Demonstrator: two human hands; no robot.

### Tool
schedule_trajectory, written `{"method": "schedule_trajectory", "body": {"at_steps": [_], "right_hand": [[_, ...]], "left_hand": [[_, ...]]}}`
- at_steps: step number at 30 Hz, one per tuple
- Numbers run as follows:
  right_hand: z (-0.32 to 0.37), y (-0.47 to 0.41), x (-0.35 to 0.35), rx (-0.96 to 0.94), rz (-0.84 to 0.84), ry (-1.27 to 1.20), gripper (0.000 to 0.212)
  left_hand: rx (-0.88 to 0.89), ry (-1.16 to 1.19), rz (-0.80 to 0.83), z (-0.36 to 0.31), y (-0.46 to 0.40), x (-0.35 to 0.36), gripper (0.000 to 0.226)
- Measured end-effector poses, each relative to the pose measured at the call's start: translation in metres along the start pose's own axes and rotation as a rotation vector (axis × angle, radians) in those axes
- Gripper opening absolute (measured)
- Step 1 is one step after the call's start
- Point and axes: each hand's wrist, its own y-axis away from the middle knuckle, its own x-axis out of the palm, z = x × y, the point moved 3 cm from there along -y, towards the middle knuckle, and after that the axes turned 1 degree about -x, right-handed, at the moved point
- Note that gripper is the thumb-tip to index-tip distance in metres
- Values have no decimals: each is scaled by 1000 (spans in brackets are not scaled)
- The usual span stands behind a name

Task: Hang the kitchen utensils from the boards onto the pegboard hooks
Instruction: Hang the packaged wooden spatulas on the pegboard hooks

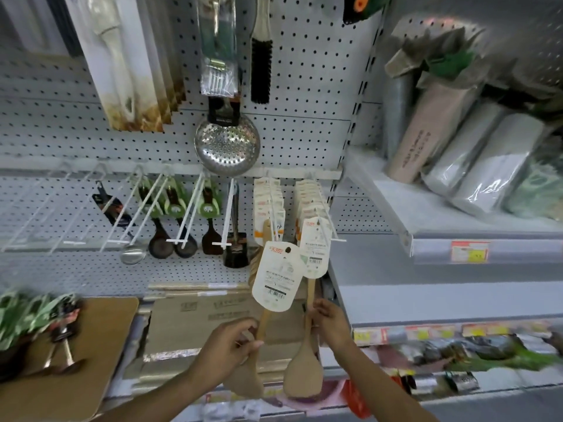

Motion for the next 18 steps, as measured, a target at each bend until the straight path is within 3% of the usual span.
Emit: {"method": "schedule_trajectory", "body": {"at_steps": [2,5,8,11,13,15,18], "right_hand": [[3,-12,1,23,15,-46,43],[19,-15,4,-17,6,36,21],[36,-6,7,-106,-18,242,49],[44,8,22,-219,169,198,59],[40,17,34,-191,358,154,61],[41,27,45,-146,464,95,52],[49,40,57,-193,444,19,19]], "left_hand": [[-14,19,-9,2,-3,0,12],[-33,50,-21,5,-6,0,7],[-42,58,-41,8,-8,3,8],[-82,87,-47,12,-10,10,9],[-96,110,-39,14,-11,15,7],[-105,137,-37,15,-12,20,11],[-116,157,-44,15,-11,26,22]]}}
